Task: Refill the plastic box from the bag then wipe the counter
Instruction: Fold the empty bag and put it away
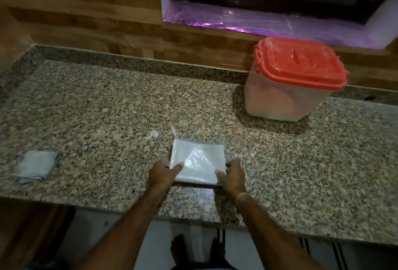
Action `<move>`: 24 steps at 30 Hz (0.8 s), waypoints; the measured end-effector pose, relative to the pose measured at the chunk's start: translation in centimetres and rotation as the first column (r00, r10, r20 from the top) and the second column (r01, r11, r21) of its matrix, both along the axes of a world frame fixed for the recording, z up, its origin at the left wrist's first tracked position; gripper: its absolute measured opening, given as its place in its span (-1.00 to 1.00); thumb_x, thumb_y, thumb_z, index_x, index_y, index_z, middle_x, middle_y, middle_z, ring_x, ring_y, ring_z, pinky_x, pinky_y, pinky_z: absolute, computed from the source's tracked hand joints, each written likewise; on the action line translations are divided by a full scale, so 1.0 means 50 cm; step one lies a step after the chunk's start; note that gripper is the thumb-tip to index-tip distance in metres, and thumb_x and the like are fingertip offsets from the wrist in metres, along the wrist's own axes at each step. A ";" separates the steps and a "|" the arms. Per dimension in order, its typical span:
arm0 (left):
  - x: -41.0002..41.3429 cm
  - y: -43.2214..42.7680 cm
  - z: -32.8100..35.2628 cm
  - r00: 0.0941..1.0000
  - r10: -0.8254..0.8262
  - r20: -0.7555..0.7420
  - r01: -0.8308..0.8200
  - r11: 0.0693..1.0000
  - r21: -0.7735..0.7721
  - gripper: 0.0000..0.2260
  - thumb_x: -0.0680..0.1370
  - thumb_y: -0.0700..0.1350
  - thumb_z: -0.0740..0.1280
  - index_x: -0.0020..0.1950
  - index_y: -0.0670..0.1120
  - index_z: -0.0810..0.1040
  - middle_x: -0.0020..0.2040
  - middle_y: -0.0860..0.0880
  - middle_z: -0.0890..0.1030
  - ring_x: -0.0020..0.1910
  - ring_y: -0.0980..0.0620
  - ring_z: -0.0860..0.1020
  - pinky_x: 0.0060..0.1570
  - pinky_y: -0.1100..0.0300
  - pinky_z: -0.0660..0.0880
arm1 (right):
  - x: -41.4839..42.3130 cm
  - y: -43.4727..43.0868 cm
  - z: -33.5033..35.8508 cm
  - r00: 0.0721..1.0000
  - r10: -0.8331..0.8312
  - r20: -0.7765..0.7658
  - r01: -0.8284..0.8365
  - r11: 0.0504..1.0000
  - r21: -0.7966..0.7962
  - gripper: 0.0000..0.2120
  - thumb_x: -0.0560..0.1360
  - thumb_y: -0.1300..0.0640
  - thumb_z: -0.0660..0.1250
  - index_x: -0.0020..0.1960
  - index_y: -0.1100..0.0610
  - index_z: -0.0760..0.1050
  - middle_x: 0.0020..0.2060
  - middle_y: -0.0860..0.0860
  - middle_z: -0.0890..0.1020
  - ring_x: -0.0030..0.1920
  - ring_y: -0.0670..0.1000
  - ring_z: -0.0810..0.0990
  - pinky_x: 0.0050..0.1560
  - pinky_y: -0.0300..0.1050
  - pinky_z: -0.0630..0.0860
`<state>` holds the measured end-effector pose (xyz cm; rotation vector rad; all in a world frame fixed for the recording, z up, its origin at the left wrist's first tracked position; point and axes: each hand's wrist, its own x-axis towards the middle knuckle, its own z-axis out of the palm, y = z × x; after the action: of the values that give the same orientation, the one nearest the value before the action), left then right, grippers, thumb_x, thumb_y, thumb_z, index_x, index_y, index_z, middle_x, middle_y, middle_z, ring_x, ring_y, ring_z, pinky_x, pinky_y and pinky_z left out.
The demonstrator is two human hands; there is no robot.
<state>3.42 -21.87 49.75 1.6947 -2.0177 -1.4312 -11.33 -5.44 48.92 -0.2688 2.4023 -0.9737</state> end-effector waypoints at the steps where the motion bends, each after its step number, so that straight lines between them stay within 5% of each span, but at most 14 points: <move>1: 0.004 0.004 -0.003 1.000 0.008 0.007 -0.008 1.000 0.000 -0.65 0.42 0.09 0.57 -0.16 -0.11 0.51 -0.23 -0.01 0.56 -0.28 0.01 0.51 -0.37 0.20 0.32 | -0.002 -0.001 -0.004 0.999 0.043 -0.009 -0.043 0.999 0.017 -0.55 0.48 0.15 0.50 0.25 0.11 0.36 0.15 0.07 0.53 0.11 0.13 0.59 0.15 0.11 0.61; 6: 0.015 0.020 -0.011 1.000 0.004 0.000 -0.004 0.997 0.075 -0.62 0.43 -0.03 0.60 0.11 -0.17 0.58 -0.06 -0.04 0.60 -0.15 0.01 0.57 -0.38 0.31 0.38 | -0.019 0.004 -0.015 0.981 0.191 0.030 -0.193 0.977 0.094 -0.51 0.47 0.09 0.45 0.34 0.09 0.38 0.21 0.11 0.60 0.18 0.17 0.62 0.21 0.18 0.60; 11: 0.042 0.067 0.007 0.982 0.123 -0.144 -0.078 0.954 0.288 -0.71 0.49 -0.23 0.54 0.16 -0.29 0.62 -0.01 -0.15 0.70 -0.21 0.02 0.65 -0.42 0.31 0.55 | -0.031 0.012 -0.009 0.956 0.085 0.280 -0.025 0.977 -0.211 -0.45 0.37 -0.24 0.46 0.21 0.10 0.64 0.07 0.05 0.75 0.07 0.15 0.73 0.17 0.17 0.67; 15: 0.095 0.110 0.046 0.916 0.282 -0.287 -0.170 0.918 0.357 -0.64 0.49 -0.22 0.54 0.26 -0.22 0.60 0.13 -0.19 0.70 0.01 -0.11 0.70 -0.09 0.09 0.67 | -0.006 -0.009 0.016 0.935 0.181 0.305 -0.063 0.931 -0.359 -0.66 0.50 -0.05 0.49 0.10 0.20 0.69 -0.01 0.12 0.77 0.03 0.20 0.74 0.09 0.19 0.69; 20: 0.243 0.147 0.110 0.764 0.518 -0.385 -0.380 0.843 0.380 -0.79 0.55 -0.05 0.48 0.14 -0.11 0.65 0.02 -0.10 0.75 -0.05 -0.05 0.74 -0.05 0.02 0.68 | 0.113 -0.062 0.066 0.849 0.420 0.319 -0.286 0.875 -0.390 -0.88 0.57 0.11 0.47 0.04 0.16 0.68 -0.17 0.01 0.73 -0.20 -0.01 0.71 -0.35 -0.31 0.58; 24: 0.423 0.185 0.113 0.646 0.676 -0.353 -0.606 0.736 0.301 -0.79 0.53 -0.02 0.50 0.10 -0.09 0.66 0.02 -0.09 0.75 0.01 -0.11 0.72 0.08 -0.05 0.65 | 0.263 -0.103 0.086 0.759 0.596 0.262 -0.498 0.791 -0.355 -0.80 0.47 0.07 0.55 -0.10 0.20 0.66 -0.19 0.06 0.75 -0.17 0.11 0.75 -0.22 0.01 0.72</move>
<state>24.59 -12.64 55.40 1.6801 -0.9199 -1.5203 1.84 -10.61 53.24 -0.7816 1.6908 -0.9499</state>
